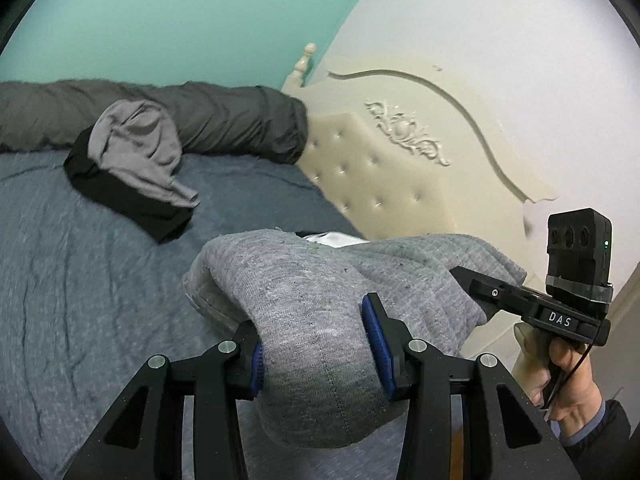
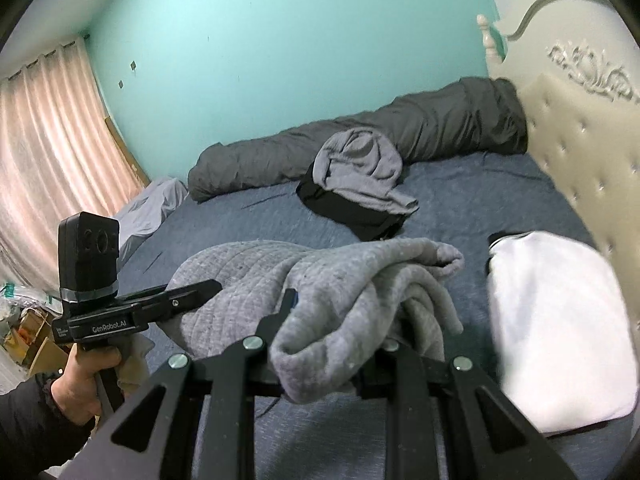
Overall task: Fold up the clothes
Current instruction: 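Carry the hoodie with both tools toward the white clothes stack by the headboard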
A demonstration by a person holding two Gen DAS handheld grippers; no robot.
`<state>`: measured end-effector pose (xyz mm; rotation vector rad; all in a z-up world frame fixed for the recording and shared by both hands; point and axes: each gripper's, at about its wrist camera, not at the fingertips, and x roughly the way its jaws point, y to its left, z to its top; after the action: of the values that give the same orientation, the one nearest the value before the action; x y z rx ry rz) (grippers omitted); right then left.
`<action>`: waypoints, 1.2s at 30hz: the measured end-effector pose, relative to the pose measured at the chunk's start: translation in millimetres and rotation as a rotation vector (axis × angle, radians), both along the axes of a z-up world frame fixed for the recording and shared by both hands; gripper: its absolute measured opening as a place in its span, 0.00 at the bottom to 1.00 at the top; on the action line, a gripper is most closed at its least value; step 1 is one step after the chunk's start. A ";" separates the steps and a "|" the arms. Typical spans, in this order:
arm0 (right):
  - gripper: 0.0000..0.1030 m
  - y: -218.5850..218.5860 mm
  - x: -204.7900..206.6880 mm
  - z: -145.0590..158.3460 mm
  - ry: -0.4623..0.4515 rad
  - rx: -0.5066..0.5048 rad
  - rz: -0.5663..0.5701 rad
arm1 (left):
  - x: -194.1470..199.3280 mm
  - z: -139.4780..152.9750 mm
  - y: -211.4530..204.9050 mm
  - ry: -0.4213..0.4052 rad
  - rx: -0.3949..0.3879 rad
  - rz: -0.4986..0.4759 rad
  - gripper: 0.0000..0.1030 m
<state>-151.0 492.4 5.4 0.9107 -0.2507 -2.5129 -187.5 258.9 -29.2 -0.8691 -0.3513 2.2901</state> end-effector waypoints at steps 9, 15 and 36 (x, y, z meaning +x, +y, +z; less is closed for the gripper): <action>0.21 55.8 -11.5 45.1 0.044 -0.017 -0.016 | -18.1 49.7 61.3 0.043 -0.004 -0.013 0.45; 0.21 102.0 -29.5 51.6 0.058 -0.030 -0.036 | -47.1 45.7 108.2 0.036 0.003 -0.025 0.45; 0.21 213.1 -126.8 67.5 0.149 0.145 -0.150 | -155.5 38.9 247.4 0.154 0.054 -0.022 0.45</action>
<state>-277.8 705.4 72.9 0.7791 -0.0928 -2.7522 -343.1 506.3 9.7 -0.6613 -0.3316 2.2994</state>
